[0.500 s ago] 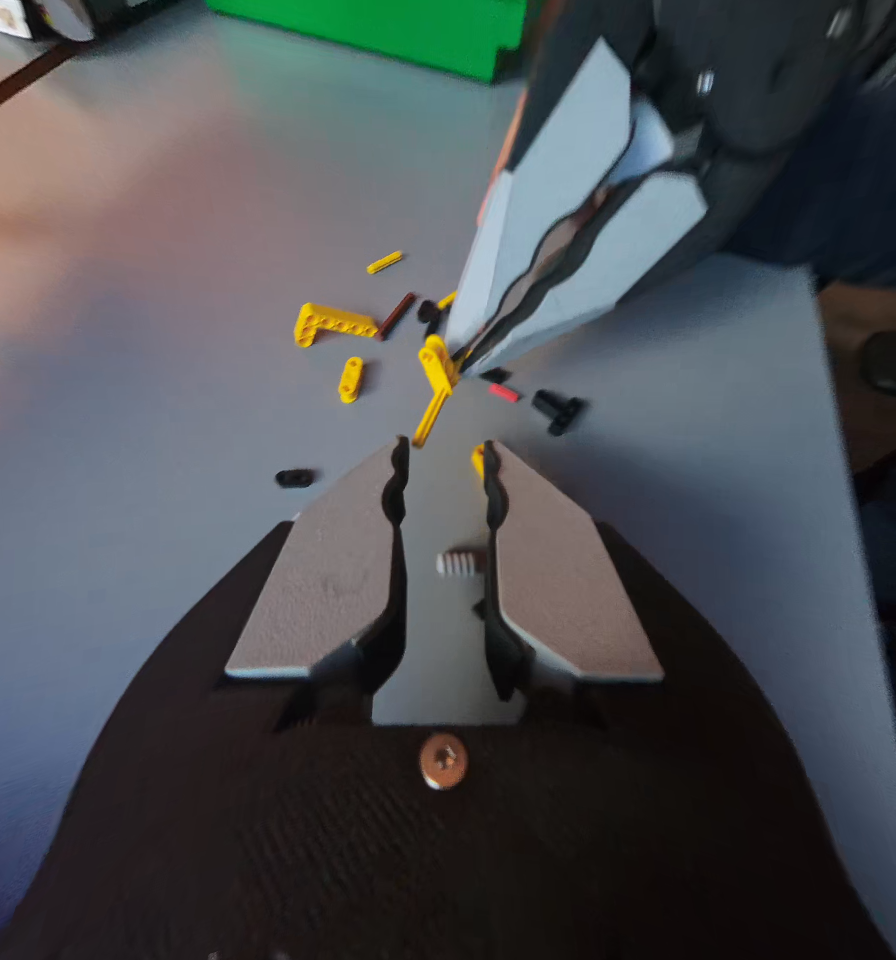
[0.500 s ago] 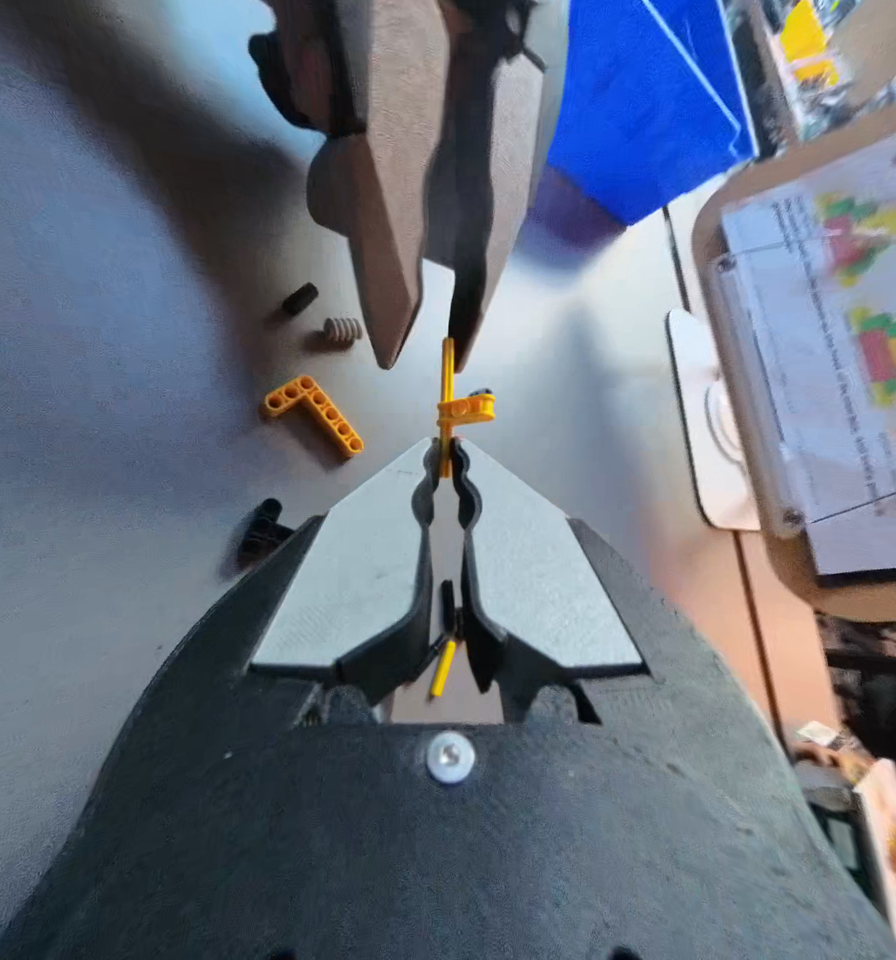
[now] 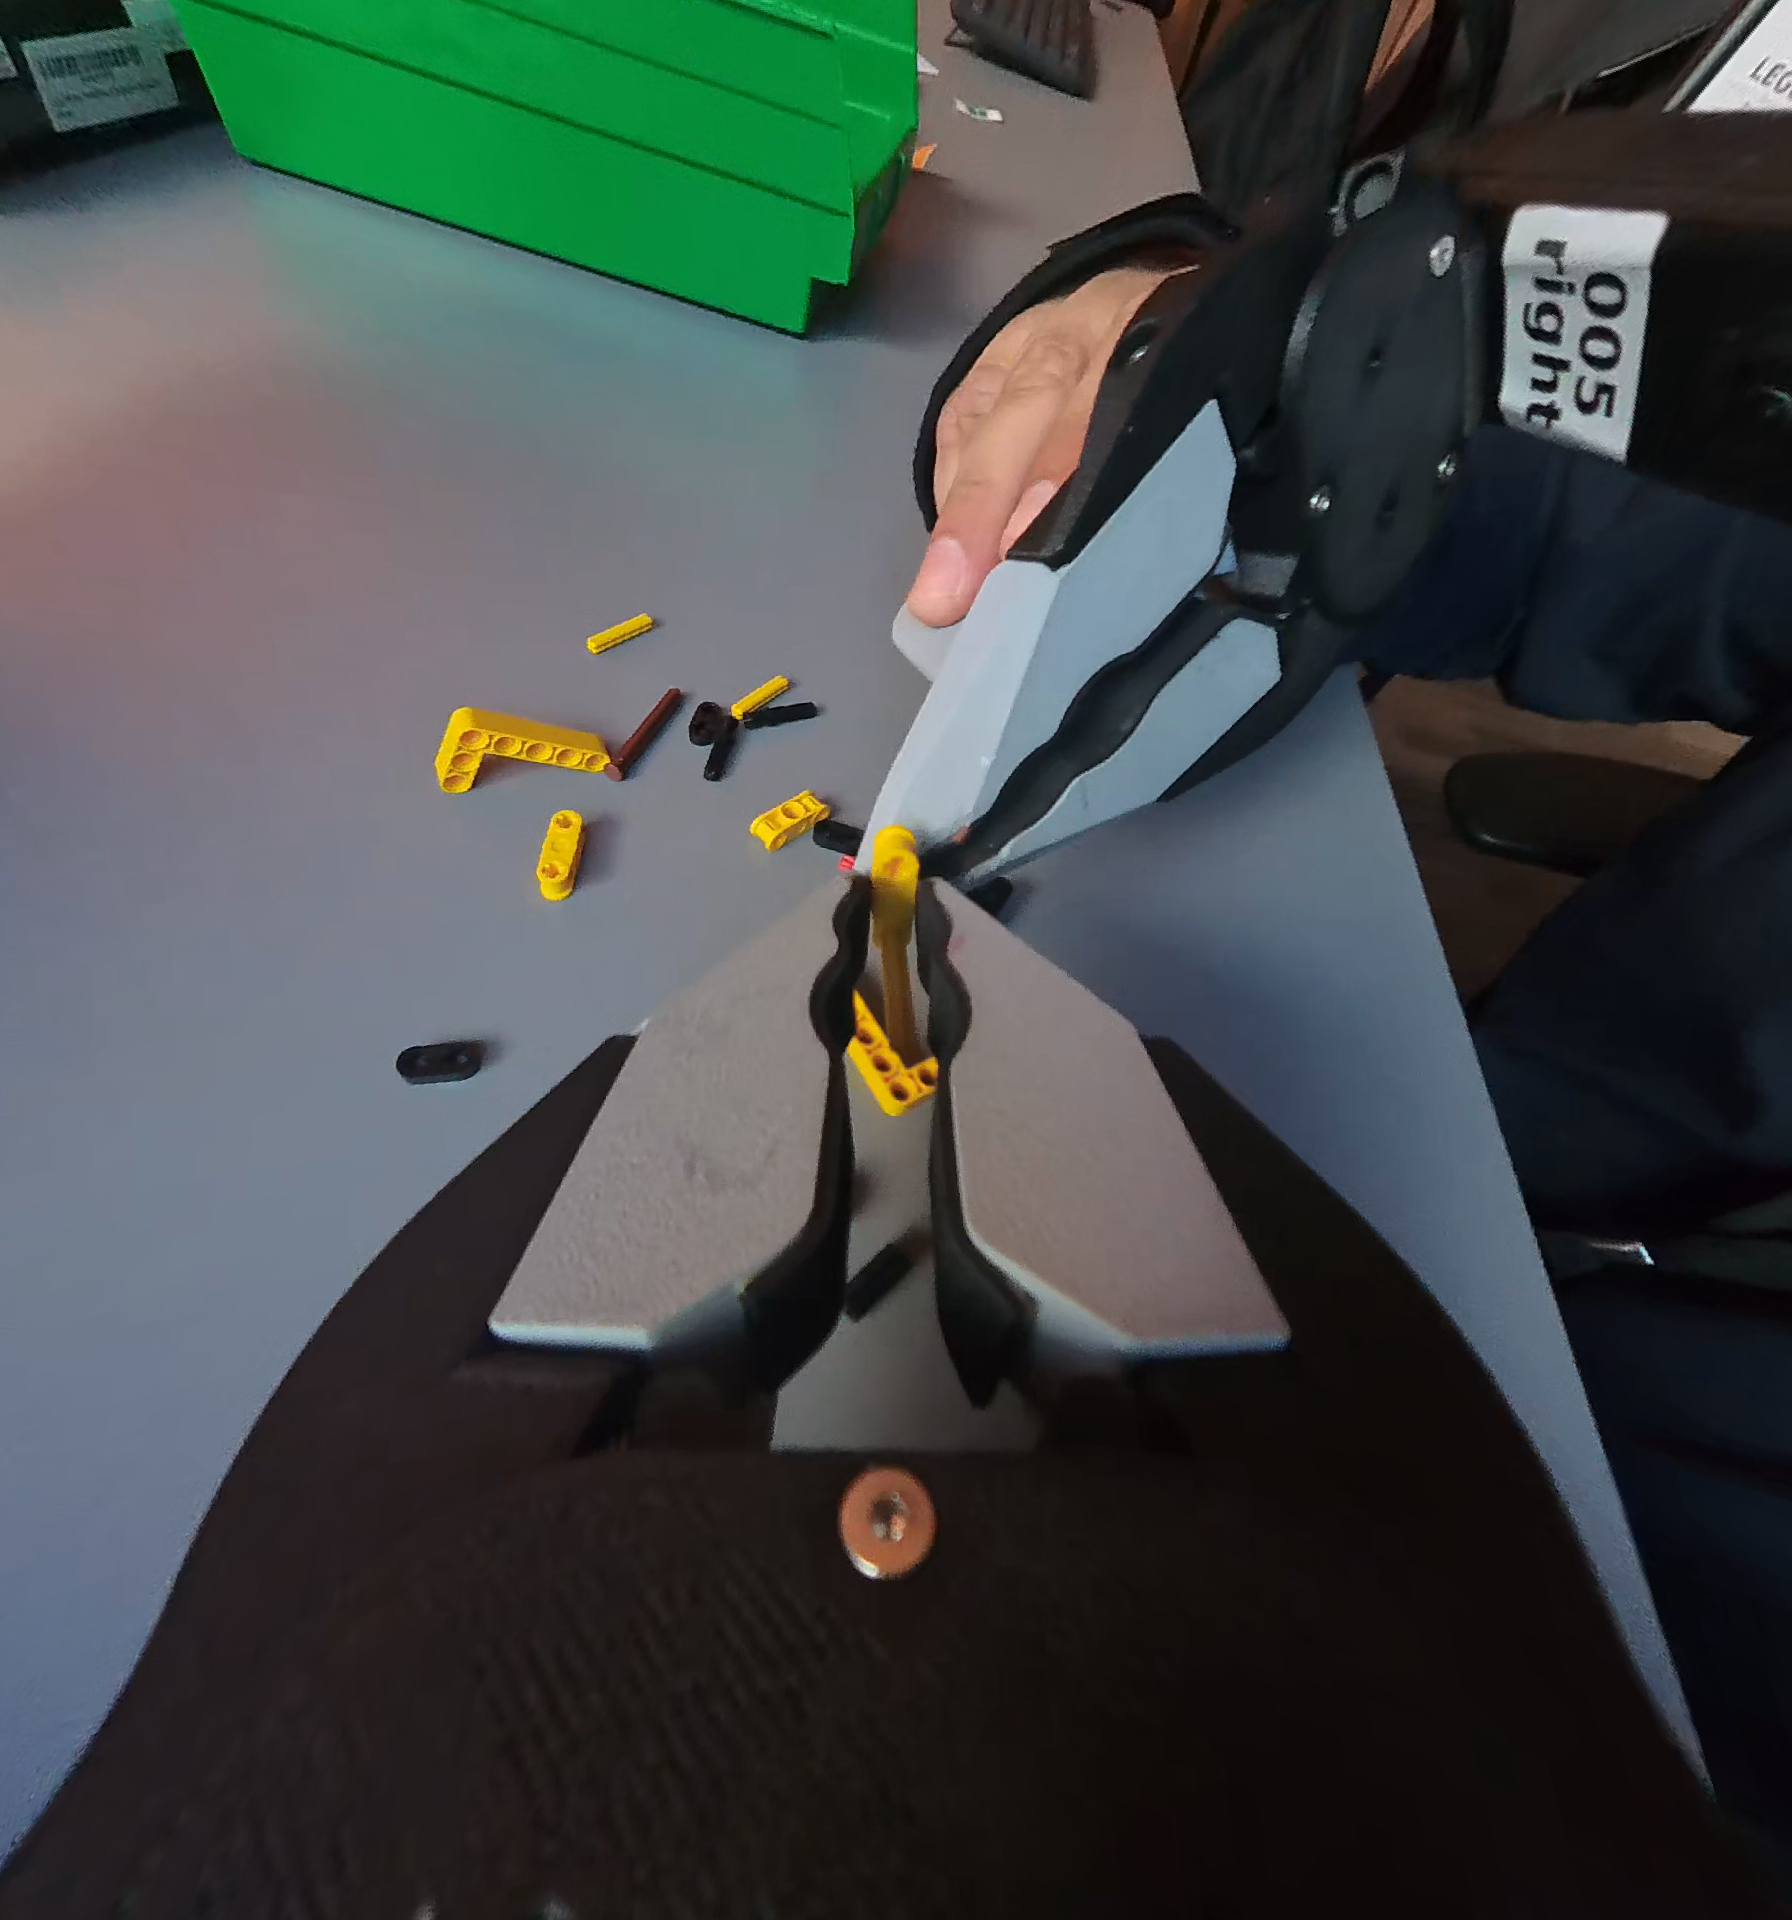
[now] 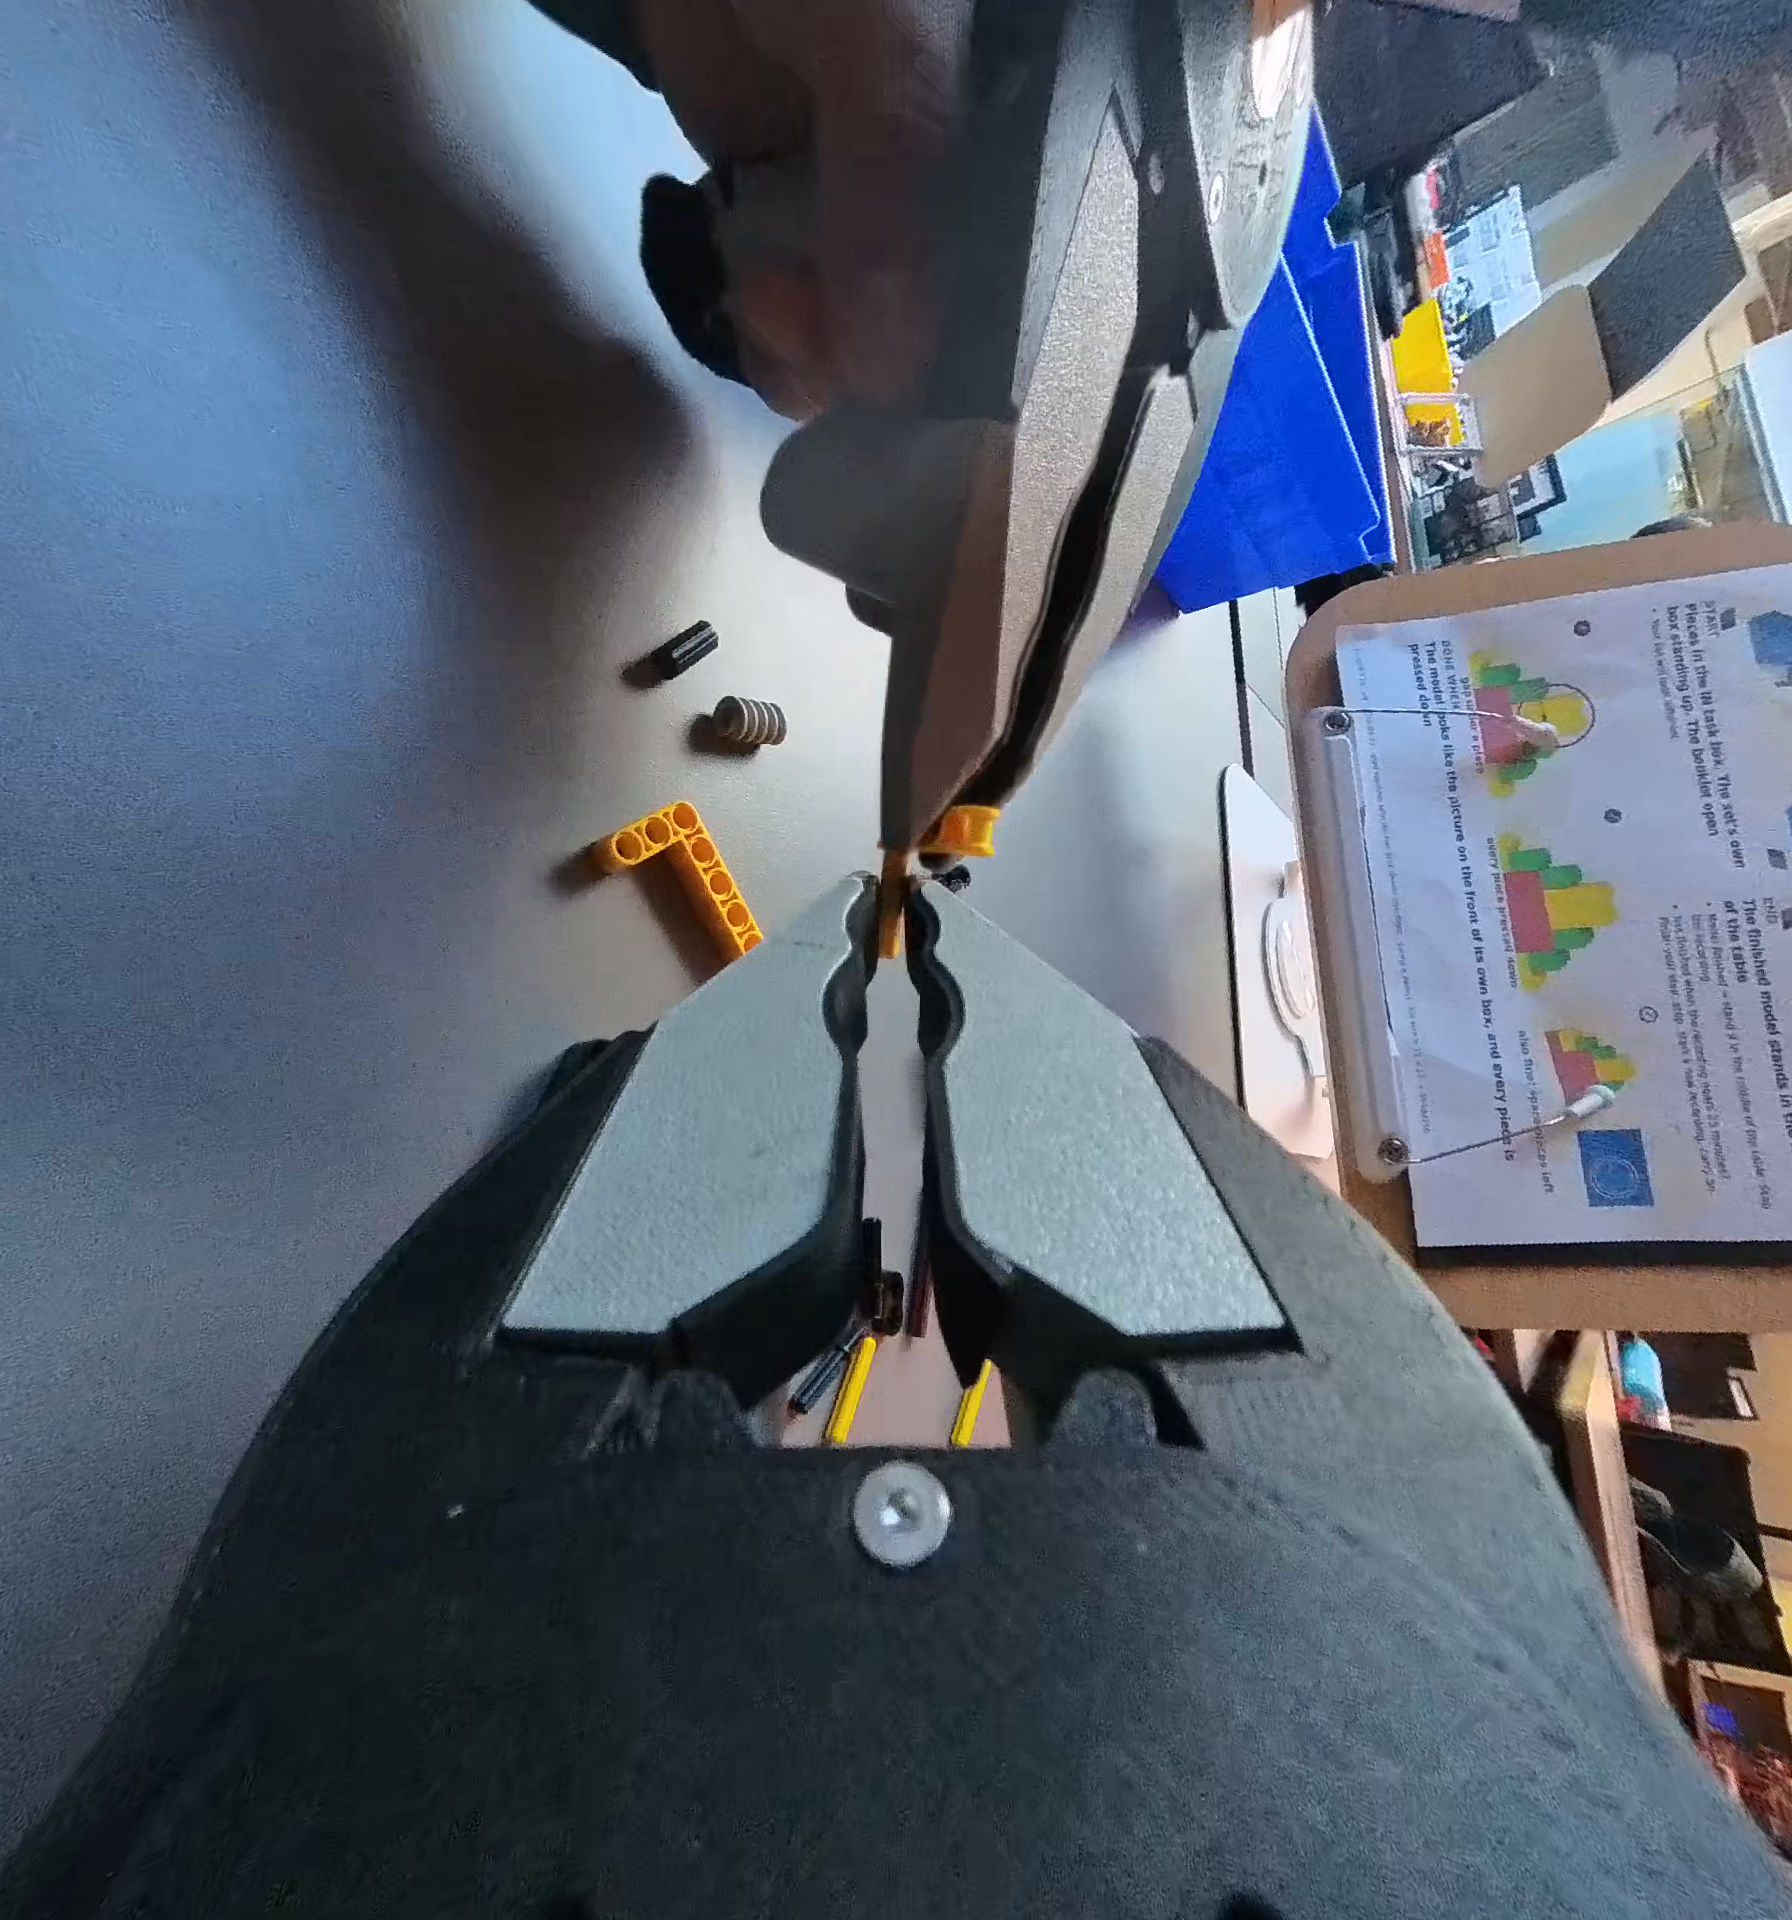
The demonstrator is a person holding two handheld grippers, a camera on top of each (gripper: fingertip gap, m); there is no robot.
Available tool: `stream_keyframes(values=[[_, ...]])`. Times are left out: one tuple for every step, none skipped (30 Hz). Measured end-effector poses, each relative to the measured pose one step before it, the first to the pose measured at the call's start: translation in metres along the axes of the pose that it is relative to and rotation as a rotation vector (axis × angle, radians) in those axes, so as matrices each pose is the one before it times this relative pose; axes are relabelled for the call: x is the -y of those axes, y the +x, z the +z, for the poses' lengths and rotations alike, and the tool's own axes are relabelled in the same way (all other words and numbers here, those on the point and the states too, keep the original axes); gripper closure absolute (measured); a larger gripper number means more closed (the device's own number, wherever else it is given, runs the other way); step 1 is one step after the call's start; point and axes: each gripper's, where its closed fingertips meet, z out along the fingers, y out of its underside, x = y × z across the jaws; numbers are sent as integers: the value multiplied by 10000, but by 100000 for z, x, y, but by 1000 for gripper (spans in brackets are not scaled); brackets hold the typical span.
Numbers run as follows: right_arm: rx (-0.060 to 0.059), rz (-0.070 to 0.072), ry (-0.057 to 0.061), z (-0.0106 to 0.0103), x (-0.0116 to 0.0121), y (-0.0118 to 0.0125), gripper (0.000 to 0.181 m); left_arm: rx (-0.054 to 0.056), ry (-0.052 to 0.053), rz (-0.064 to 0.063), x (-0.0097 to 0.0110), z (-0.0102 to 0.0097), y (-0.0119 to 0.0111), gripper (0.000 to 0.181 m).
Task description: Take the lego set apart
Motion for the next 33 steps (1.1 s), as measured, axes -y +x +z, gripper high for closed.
stream_keyframes(values=[[-90,-29,-124,89,-149,79,180,128,-54,27,-91,-14,-176,176],[-19,8,-98,87,-51,9,180,91,-67,-110,-73,-11,-160,176],[-22,57,-48,15,25,16,180,-16,-34,-130,-33,-16,-23,176],[-162,-11,-13,-55,45,260,180,7,27,-47,65,-102,-48,176],[-113,-31,58,-94,114,266,180,58,155,-34,257,-177,-89,176],[101,162,142,-82,131,27,180,-54,73,-125,161,-140,69,176],[182,378,188,-55,127,-21,180,-83,-22,-105,22,-93,81,176],[149,357,203,-104,130,25,180,-114,32,-110,33,-74,87,176],[76,216,202,-145,187,72,180,-165,129,-210,112,-97,111,176],[80,143,199,-133,204,4,180,-289,174,-400,145,-81,147,176],[-87,117,197,-102,182,182,179,-392,165,-578,122,-98,112,176],[-115,-31,63,-115,-28,192,175,-319,319,-595,346,-166,-56,176],[38,-100,-53,-165,-167,-18,166,-214,356,-468,365,-211,-153,176],[-126,21,-111,-210,-266,270,164,-165,231,-351,213,-224,-175,176],[-150,128,-41,-213,-166,355,161,-88,170,-294,160,-223,-212,176],[-44,168,15,-198,-95,249,159,-40,169,-242,183,-180,-179,175],[-53,167,19,-143,-62,289,159,-124,131,-209,160,-120,48,175],[-53,146,34,-88,-30,267,159,-179,109,-194,151,-43,176,175],[27,133,51,-50,12,107,159,-188,93,-173,119,4,228,175],[71,107,41,-7,-2,5,159,-193,55,-156,48,50,248,175],[18,59,6,-5,-61,32,159,-181,43,-152,35,61,230,175],[11,2,2,-1,-55,11,160,-86,31,-112,-3,48,90,175],[83,26,57,-12,39,-106,160,21,-21,-9,-52,41,-34,175],[105,115,126,-27,186,-113,160,52,-39,25,-63,30,-72,175],[130,183,175,-23,295,-109,160,28,-21,16,-17,20,-44,175],[144,195,150,3,316,-118,161,11,-53,20,-86,34,-19,175],[76,129,66,43,223,-32,159,2,-78,48,-115,75,22,175],[-17,10,-24,92,128,22,158,35,-97,86,-137,100,14,175],[-39,-134,-72,127,75,-63,159,184,-157,144,-224,141,-162,175],[-103,-259,-138,160,-52,-68,164,289,-129,213,-165,165,-237,175],[-127,-322,-265,233,-250,-115,167,198,2,178,36,170,-49,175],[-186,-332,-402,317,-453,-57,168,77,104,46,198,154,101,175],[-267,-328,-468,378,-540,59,170,26,152,-52,263,157,168,175]])
